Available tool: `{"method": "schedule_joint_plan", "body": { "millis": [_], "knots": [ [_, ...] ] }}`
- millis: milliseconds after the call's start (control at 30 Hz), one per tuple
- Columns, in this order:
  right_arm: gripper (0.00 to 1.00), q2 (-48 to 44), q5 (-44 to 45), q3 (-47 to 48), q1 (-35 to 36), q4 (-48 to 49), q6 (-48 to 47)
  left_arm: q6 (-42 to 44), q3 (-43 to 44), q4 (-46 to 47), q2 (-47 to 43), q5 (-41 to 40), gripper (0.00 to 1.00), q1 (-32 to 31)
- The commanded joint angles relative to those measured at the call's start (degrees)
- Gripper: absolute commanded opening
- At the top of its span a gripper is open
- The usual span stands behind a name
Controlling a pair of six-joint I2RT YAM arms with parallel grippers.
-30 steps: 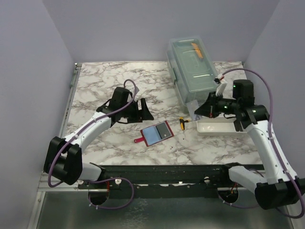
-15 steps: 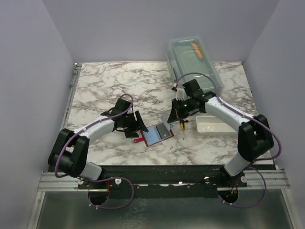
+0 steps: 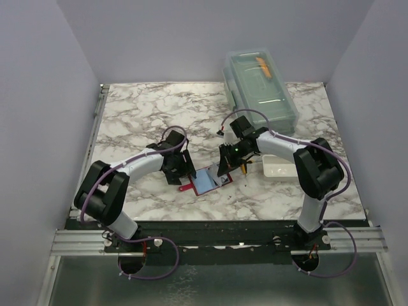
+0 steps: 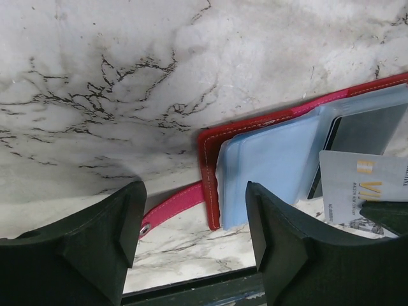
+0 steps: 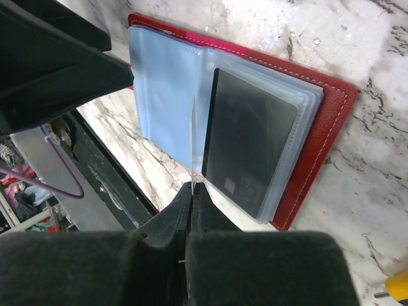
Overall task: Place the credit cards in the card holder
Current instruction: Insert the credit card into the card holder.
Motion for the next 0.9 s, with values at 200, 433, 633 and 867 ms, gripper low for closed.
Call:
{"method": "schedule_joint_plan", "body": {
  "millis": [200,433,633,867],
  "knots": [
    [0.00,2.03,-2.74,-1.41,0.33,3.46,-1.32,-1.21,3.91,-3.62,3.29,-10.35,0.72,-4.13],
    [0.00,2.89,-3.08,-2.14,0.31,4.46,-0.91,-1.25,3.92,-3.87,3.91,-11.92,0.71,-4.88],
    [0.00,3.69,-6.51,-2.97,0.33,6.48,-0.32,-0.82,3.44,-3.90,4.48,-12.69,0.66,-5.34],
    [0.00,4.08,-8.62,-3.97,0.33,9.19,0.56,-1.02,2.26,-3.80,3.71,-13.30,0.56,-5.48]
  ]
}}
